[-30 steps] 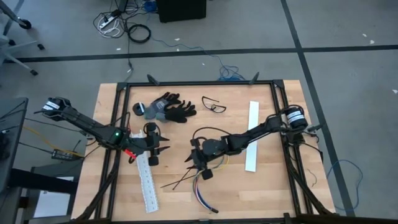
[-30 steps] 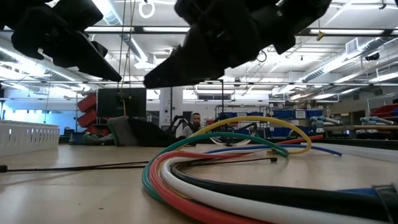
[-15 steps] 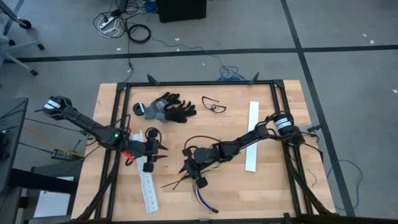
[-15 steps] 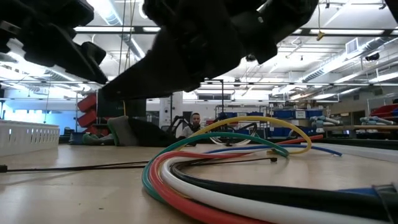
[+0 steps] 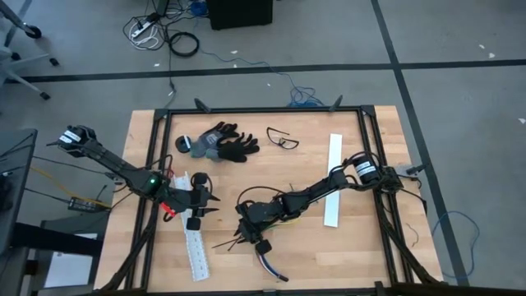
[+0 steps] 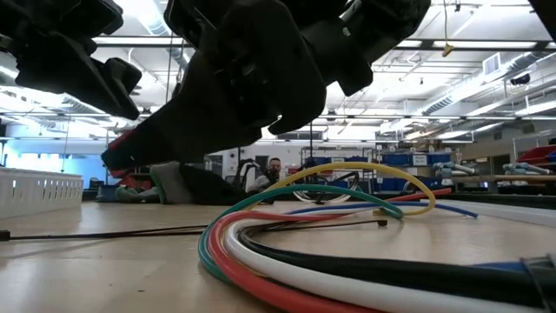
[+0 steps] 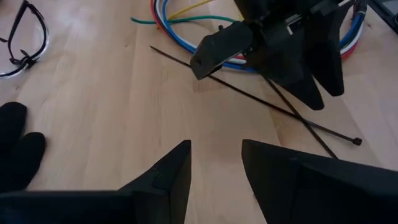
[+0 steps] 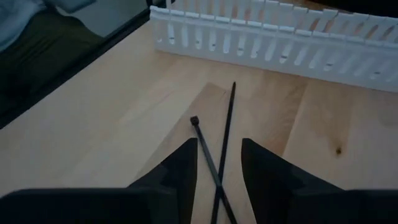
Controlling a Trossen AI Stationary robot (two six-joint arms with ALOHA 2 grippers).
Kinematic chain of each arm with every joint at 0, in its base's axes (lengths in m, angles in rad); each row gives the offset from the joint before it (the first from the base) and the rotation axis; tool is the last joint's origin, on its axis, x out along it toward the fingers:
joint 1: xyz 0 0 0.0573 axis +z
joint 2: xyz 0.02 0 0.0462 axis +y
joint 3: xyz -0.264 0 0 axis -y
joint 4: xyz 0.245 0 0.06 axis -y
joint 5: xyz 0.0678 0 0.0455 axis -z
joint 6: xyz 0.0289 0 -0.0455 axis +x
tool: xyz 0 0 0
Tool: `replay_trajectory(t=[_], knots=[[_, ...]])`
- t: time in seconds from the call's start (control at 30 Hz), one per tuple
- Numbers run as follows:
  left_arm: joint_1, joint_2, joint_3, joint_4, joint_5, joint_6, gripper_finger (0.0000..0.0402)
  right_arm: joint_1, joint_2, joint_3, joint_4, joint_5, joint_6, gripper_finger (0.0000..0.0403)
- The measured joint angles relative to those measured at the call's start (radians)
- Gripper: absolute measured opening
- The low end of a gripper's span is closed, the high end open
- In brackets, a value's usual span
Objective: Ziptie cables
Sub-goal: Insert the top black zip tie pointed tail end through the slot to form a loop
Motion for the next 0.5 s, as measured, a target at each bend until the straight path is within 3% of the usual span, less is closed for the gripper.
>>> replay_trajectory(t=[0.5], knots=[[0.0, 0.001, 0.0, 0.003, 0.011, 0.002, 0.0137, -0.027, 0.0, -0.001, -0.132, 0.041, -0.009, 0.0116]])
